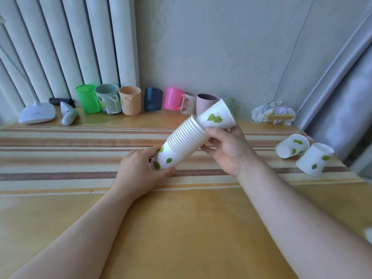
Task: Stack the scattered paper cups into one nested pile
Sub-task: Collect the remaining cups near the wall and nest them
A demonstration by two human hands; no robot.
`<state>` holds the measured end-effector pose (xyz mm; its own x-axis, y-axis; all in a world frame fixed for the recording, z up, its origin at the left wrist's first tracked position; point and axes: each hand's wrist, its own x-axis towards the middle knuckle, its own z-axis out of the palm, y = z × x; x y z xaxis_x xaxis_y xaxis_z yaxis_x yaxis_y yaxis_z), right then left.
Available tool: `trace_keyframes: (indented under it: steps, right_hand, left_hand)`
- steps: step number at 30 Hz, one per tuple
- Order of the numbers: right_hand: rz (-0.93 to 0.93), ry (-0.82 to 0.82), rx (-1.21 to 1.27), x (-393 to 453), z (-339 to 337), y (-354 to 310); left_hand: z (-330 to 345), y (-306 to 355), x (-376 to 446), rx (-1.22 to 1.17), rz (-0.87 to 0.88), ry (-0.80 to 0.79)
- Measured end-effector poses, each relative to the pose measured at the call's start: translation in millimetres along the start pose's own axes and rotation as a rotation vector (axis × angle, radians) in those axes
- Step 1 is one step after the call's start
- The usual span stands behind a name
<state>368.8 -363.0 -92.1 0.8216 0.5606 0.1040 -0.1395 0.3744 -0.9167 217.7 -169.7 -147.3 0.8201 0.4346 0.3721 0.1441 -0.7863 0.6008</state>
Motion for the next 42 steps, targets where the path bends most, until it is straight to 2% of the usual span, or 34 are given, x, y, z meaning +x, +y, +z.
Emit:
trace_keyframes:
  steps: [6,11,13,16,18,21,23,30,34,36,38,42]
  right_hand:
    - [0.045,-0.01,-0.019,-36,-18,-3]
    - [-0.04,-0.011,-0.248,-82,-39,-10]
    - [-0.073,-0.022,-0.466,-104,-59,-12]
    - [-0.039,0.042,-1.119,-132,-101,-13]
    - [-0.037,0.132,-1.418,-146,-125,-13]
    - [0.004,0.222,-1.54,-157,-142,-9]
    - [0.055,0.198,-1.653,-153,-140,-5]
    - [0.049,0.107,-1.584,-188,-148,-20]
    - [-0.046,0.131,-1.504,-234,-170,-27]
    - [-0.073,0.201,-1.435,-252,-180,-30]
    - [-0.175,0.333,-1.352,-268,-191,-32]
    - [-0.633,0.683,-1.454,-280,-209,-45]
  left_hand:
    - [3,16,-5,0.0,0.076,-0.021]
    - [24,49,-20,0.034,0.139,-0.144]
    - [26,60,-24,0.052,0.153,-0.188]
    - [25,74,-35,0.034,0.137,-0.252]
    - [28,84,-43,-0.007,0.114,-0.25]
    - [40,107,-55,-0.055,0.057,-0.255]
    - [50,119,-62,-0.079,0.055,-0.267]
    - [94,169,-74,-0.201,0.05,-0.242]
    - [106,186,-69,-0.2,0.032,-0.232]
    - [113,194,-71,-0.198,0.037,-0.23]
    - [120,198,-76,-0.183,0.054,-0.228]
    - [125,196,-80,-0.155,0.086,-0.197]
